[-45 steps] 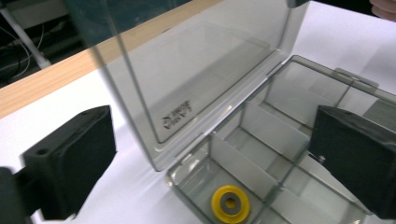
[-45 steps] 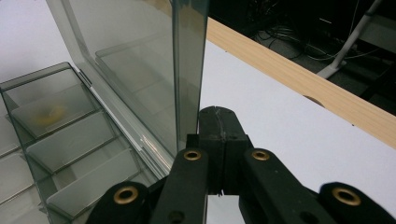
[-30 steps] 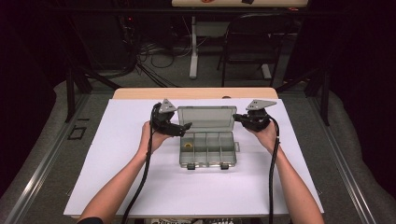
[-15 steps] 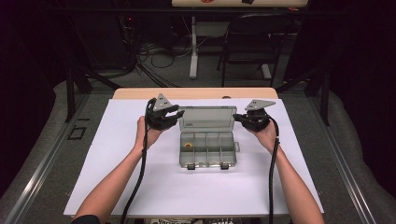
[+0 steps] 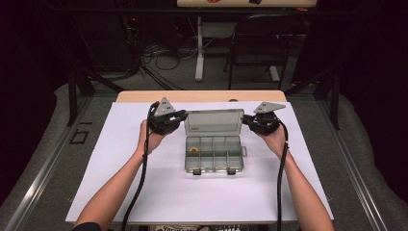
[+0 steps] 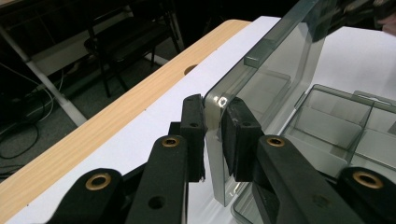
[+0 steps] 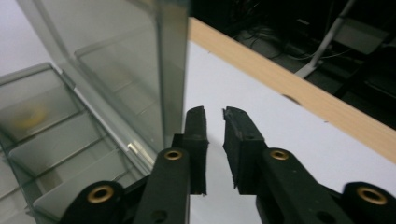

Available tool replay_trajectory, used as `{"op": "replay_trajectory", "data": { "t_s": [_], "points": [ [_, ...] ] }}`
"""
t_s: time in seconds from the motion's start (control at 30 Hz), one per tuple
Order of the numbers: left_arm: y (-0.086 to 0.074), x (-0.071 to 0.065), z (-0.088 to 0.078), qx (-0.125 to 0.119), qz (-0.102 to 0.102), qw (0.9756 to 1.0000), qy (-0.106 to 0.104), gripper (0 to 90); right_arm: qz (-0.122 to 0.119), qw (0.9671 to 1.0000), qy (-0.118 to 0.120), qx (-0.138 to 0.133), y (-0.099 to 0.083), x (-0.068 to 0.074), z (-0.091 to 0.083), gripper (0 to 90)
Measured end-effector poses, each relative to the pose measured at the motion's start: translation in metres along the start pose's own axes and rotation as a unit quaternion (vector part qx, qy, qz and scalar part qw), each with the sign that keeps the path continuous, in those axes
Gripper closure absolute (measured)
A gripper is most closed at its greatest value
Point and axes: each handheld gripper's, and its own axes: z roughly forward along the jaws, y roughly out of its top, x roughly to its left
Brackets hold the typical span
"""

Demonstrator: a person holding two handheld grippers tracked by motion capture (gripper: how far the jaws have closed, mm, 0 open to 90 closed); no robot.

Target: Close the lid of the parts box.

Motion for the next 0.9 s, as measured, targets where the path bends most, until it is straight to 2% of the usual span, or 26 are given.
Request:
{"op": "replay_trajectory", "data": {
  "t_s": [0.13,0.2,0.27,0.33,0.43,0.53,0.6,0.73,0.83,0.9],
  "points": [
    [-0.001,0.0,-0.001,0.0,0.005,1.0,-0.001,79.7,0.005,0.9999,-0.014,-0.001,0.003,-0.002,-0.01,64.2],
    [-0.001,-0.001,-0.001,-0.001,0.005,1.0,-0.002,79.7,0.012,0.9998,-0.016,0.002,0.003,-0.002,-0.013,54.8],
    [-0.001,-0.001,-0.002,0.0,0.007,1.0,-0.002,79.7,0.023,0.9995,-0.022,0.005,0.004,-0.001,-0.015,41.7],
    [-0.002,-0.002,-0.002,-0.003,0.005,1.0,-0.003,79.7,0.028,0.9991,-0.03,0.006,0.005,-0.001,-0.017,34.1],
    [-0.003,-0.002,-0.004,-0.006,0.006,0.9999,-0.005,79.9,0.033,0.9991,-0.028,0.004,0.005,-0.002,-0.022,21.8],
    [-0.003,-0.004,-0.005,-0.004,0.011,0.9999,-0.005,79.9,0.033,0.9994,-0.014,0.001,0.007,-0.001,-0.026,10.5],
    [-0.003,-0.005,-0.005,-0.002,0.014,0.9999,-0.005,79.9,0.035,0.9993,-0.005,-0.01,0.009,0.001,-0.028,4.4],
    [-0.004,-0.008,-0.007,-0.001,0.02,0.9998,-0.002,79.9,0.034,0.9992,0.011,-0.016,0.016,0.007,-0.031,2.2],
    [-0.004,-0.011,-0.008,0.0,0.026,0.9997,0.001,79.9,0.028,0.9993,0.02,-0.016,0.023,0.012,-0.033,18.1],
    [-0.005,-0.011,-0.009,-0.001,0.025,0.9997,-0.002,79.8,0.024,0.9994,0.02,-0.015,0.028,0.016,-0.034,32.3]
  ]
}}
